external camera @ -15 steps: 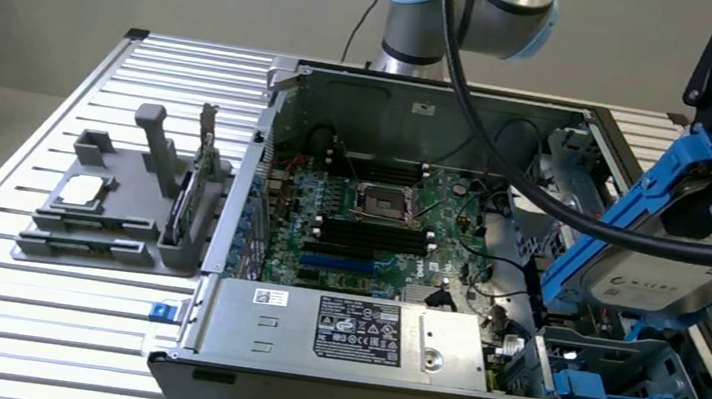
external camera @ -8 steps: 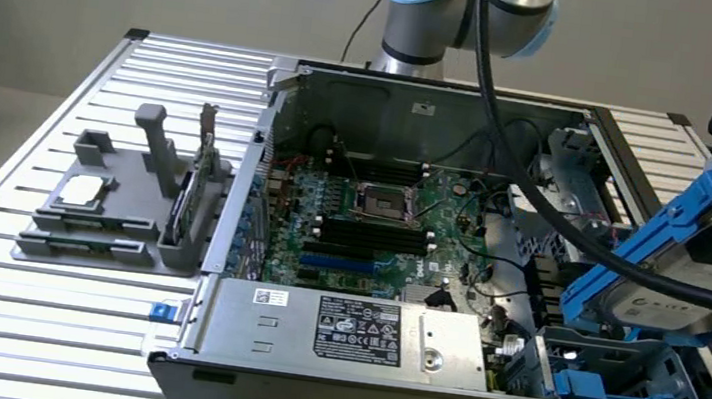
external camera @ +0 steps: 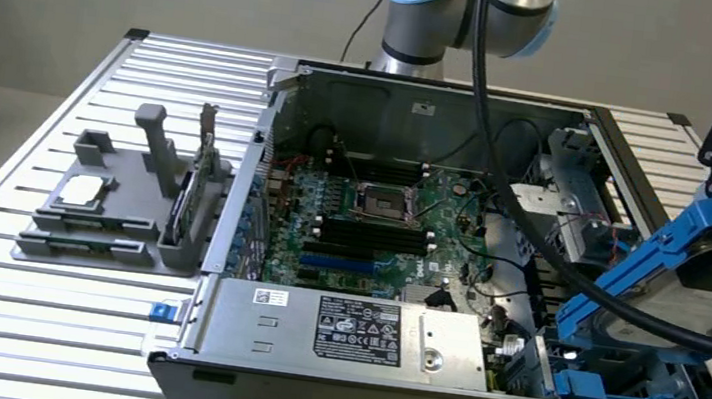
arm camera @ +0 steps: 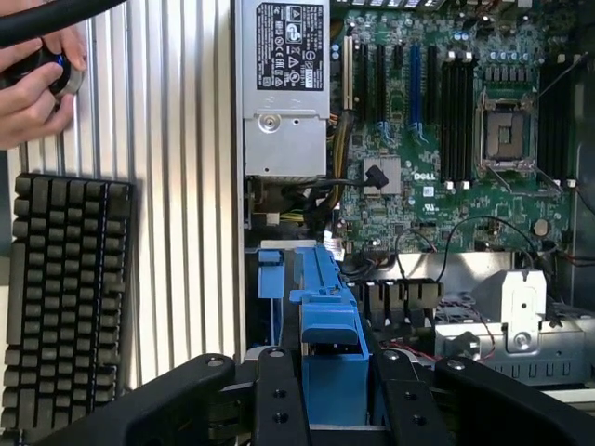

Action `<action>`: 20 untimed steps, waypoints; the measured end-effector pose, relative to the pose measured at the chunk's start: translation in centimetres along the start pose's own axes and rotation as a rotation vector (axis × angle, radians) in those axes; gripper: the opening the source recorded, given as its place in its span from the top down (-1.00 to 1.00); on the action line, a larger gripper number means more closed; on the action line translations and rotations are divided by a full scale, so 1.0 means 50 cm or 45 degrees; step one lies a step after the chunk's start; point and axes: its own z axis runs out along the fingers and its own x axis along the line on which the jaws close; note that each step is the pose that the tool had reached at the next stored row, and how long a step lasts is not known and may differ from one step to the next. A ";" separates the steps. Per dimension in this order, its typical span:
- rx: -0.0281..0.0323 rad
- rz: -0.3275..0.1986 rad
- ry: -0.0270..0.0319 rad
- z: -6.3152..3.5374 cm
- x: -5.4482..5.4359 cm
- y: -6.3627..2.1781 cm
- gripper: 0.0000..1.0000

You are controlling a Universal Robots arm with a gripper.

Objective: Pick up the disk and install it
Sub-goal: 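Pick up the disk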

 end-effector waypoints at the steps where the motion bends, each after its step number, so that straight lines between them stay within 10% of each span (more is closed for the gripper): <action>1: 0.0000 0.000 0.0001 0.003 0.001 0.000 0.35; 20: 0.0008 -0.009 0.0002 0.032 0.002 -0.009 0.35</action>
